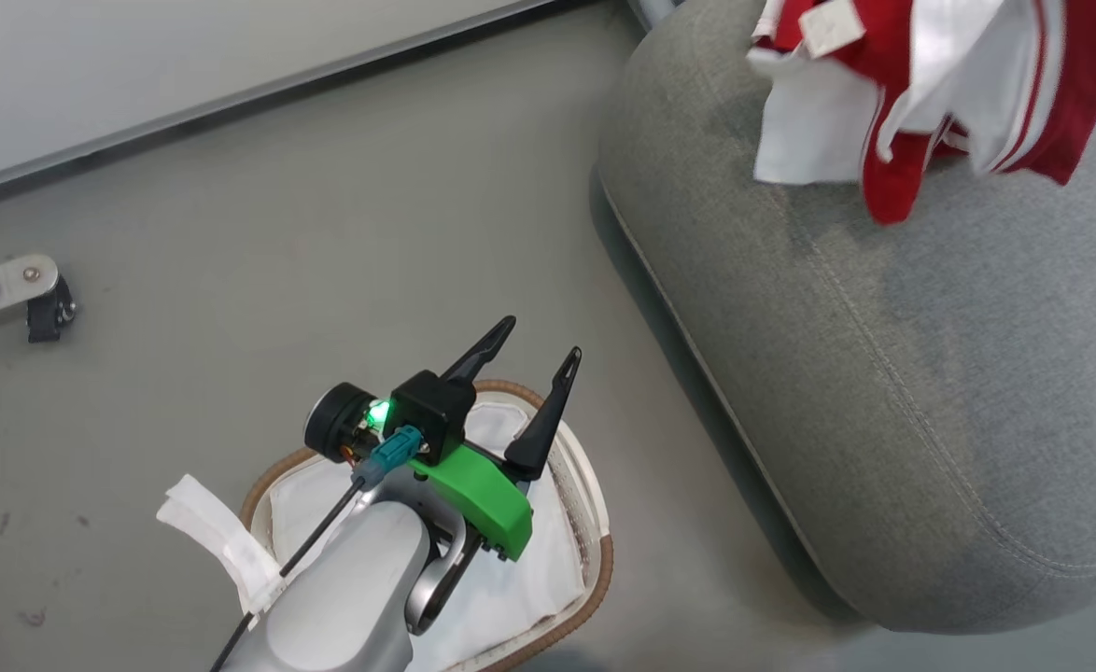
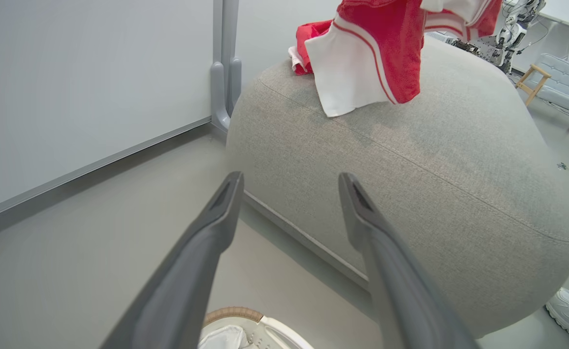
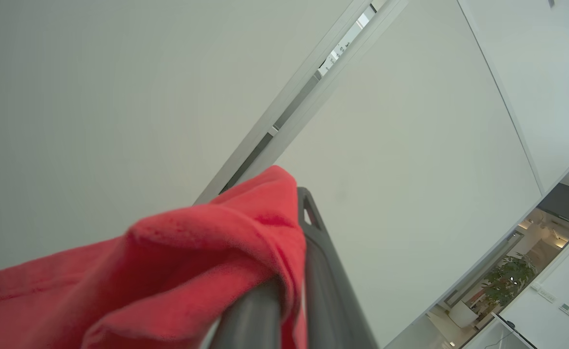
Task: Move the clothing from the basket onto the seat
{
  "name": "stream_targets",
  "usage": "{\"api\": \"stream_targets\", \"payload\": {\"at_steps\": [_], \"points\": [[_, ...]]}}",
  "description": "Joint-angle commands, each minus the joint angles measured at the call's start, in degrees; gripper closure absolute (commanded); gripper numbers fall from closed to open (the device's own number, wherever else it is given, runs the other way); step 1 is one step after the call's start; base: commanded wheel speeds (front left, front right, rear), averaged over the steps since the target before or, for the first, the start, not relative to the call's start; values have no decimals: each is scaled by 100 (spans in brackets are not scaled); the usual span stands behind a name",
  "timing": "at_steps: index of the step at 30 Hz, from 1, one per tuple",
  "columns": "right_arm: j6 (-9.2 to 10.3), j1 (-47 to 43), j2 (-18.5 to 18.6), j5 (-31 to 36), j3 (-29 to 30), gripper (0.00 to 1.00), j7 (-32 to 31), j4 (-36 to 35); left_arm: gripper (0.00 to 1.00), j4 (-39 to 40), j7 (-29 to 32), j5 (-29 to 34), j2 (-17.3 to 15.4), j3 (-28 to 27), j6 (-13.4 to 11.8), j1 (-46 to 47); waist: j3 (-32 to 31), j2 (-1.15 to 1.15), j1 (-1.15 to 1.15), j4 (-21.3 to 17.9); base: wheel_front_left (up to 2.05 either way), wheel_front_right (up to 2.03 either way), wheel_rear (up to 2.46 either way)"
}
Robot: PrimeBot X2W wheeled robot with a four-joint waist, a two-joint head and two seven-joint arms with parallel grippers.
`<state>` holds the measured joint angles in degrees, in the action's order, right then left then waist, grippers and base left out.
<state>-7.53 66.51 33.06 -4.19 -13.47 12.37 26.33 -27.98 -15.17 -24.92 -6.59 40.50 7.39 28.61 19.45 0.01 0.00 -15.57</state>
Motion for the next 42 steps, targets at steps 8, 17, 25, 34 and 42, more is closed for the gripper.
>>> {"api": "stream_targets", "payload": {"at_steps": [8,17,25,34,42], "points": [[8,589,716,230,184,100,-15,815,0,102,5,191,-165,-7,15,349,799,-1,0,593,0,0,0],[8,-77,598,843,1045,100,262,1863,0,241,4,292,-325,-96,-11,393,1200,-1,0,671,0,0,0],[8,-810,213,1339,2147,84,286,2197,0,222,4,345,-442,-47,-24,381,1378,-1,0,561,0,0,0],[8,-1661,-500,1835,2927,0,288,1989,0,246,72,281,-586,-19,-43,321,1240,-1,0,384,0,0,0],[8,-2549,-1049,1720,3124,0,282,1499,0,259,31,164,-541,-78,-87,159,890,-1,0,280,0,0,0]]}}
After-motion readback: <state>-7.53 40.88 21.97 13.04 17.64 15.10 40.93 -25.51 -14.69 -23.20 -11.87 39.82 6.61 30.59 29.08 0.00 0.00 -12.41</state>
